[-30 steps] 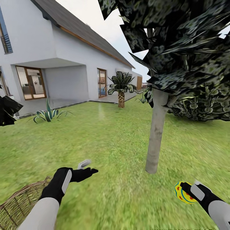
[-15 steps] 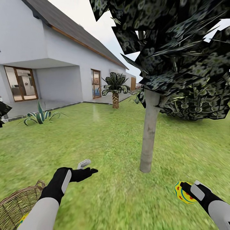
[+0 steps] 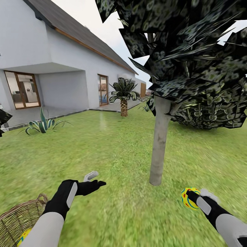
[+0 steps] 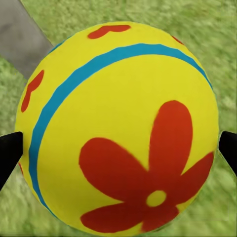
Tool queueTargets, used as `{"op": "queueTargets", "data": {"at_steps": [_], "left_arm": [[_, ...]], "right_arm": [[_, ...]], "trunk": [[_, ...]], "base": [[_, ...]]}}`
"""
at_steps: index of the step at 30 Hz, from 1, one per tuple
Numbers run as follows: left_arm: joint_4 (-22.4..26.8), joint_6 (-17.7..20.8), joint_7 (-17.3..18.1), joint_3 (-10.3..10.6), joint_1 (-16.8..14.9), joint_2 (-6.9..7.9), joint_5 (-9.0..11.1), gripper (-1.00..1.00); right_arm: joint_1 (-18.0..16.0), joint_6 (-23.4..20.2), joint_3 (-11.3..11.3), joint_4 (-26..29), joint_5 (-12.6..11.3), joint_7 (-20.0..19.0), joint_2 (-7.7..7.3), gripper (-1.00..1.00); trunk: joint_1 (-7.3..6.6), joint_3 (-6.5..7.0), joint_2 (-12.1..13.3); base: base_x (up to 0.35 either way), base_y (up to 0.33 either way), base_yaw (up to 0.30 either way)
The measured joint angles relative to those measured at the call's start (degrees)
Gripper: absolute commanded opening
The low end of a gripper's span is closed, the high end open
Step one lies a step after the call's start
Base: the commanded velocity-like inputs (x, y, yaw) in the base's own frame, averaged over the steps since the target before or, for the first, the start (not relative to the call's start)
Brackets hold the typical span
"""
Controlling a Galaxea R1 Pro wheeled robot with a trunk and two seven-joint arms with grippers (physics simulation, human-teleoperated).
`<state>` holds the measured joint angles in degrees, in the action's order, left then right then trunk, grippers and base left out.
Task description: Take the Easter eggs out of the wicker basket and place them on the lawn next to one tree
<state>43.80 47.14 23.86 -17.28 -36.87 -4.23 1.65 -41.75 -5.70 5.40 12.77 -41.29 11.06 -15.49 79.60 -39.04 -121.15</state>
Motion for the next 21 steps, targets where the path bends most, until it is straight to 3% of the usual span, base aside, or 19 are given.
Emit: {"op": "queueTargets", "data": {"at_steps": [6, 21], "left_arm": [[-0.05, 0.09, 0.42, 0.0, 0.0, -0.16, 0.03, 1.0], [-0.01, 0.69, 0.41, 0.0, 0.0, -0.96, -0.02, 1.0]], "right_arm": [[0.01, -0.32, 4.89, 3.88, 0.96, -2.05, 0.26, -1.0], [0.01, -0.16, 5.4, 3.94, 1.0, -3.28, 0.79, -1.0]], "trunk": [[-0.01, 0.0, 0.0], [0.0, 0.0, 0.0]], "base": [[0.026, -0.09, 0.0], [0.105, -0.01, 0.0]]}}
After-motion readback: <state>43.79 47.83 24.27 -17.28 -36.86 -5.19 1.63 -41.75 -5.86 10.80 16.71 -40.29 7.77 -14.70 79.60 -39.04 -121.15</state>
